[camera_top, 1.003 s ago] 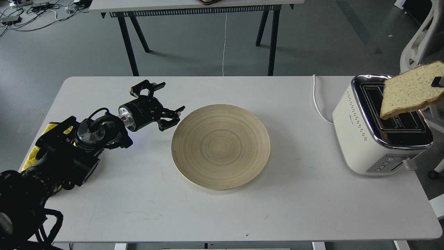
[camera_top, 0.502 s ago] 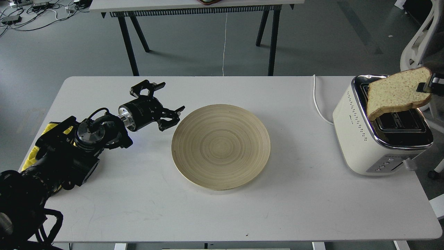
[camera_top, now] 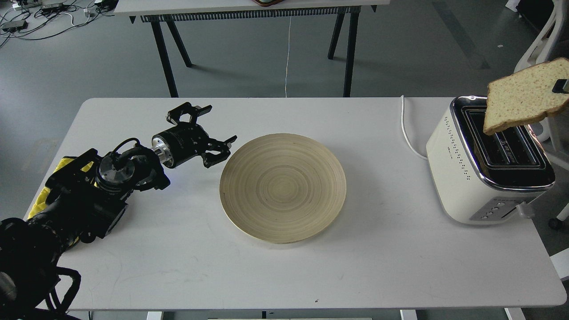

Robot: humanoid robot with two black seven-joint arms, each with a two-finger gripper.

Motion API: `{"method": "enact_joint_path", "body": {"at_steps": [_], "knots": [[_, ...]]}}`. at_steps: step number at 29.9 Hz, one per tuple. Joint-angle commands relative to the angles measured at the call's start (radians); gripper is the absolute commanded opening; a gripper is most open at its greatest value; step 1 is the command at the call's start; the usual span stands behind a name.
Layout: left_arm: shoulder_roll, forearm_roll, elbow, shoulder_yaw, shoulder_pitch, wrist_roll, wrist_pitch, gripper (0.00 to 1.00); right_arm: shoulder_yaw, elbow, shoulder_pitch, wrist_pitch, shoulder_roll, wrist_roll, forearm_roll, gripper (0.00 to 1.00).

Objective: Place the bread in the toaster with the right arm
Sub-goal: 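Carry the bread above the toaster slot with the right gripper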

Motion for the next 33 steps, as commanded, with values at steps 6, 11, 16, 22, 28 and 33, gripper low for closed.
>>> {"method": "enact_joint_path", "body": {"at_steps": [6, 11, 16, 22, 28, 33], "knots": [[0.000, 0.001, 0.000, 0.000, 0.000, 0.000, 0.000, 1.00, -0.002, 0.000, 0.001, 0.000, -0.004, 0.000, -0.041, 0.00], [0.000, 0.000, 0.000, 0.000, 0.000, 0.000, 0.000, 1.00, 0.000, 0.002, -0.001, 0.000, -0.017, 0.002, -0.079, 0.00], [0.000, 0.000, 0.000, 0.000, 0.000, 0.000, 0.000, 1.00, -0.011, 0.011, -0.007, 0.000, -0.024, 0.002, -0.113, 0.00], [0.000, 0.000, 0.000, 0.000, 0.000, 0.000, 0.000, 1.00, -0.014, 0.012, -0.011, 0.000, -0.016, 0.002, -0.153, 0.00], [0.000, 0.000, 0.000, 0.000, 0.000, 0.000, 0.000, 1.00, -0.023, 0.018, -0.025, 0.000, 0.002, 0.003, -0.202, 0.00], [0.000, 0.000, 0.000, 0.000, 0.000, 0.000, 0.000, 1.00, -0.026, 0.040, -0.033, 0.000, 0.018, 0.002, -0.202, 0.00]]}}
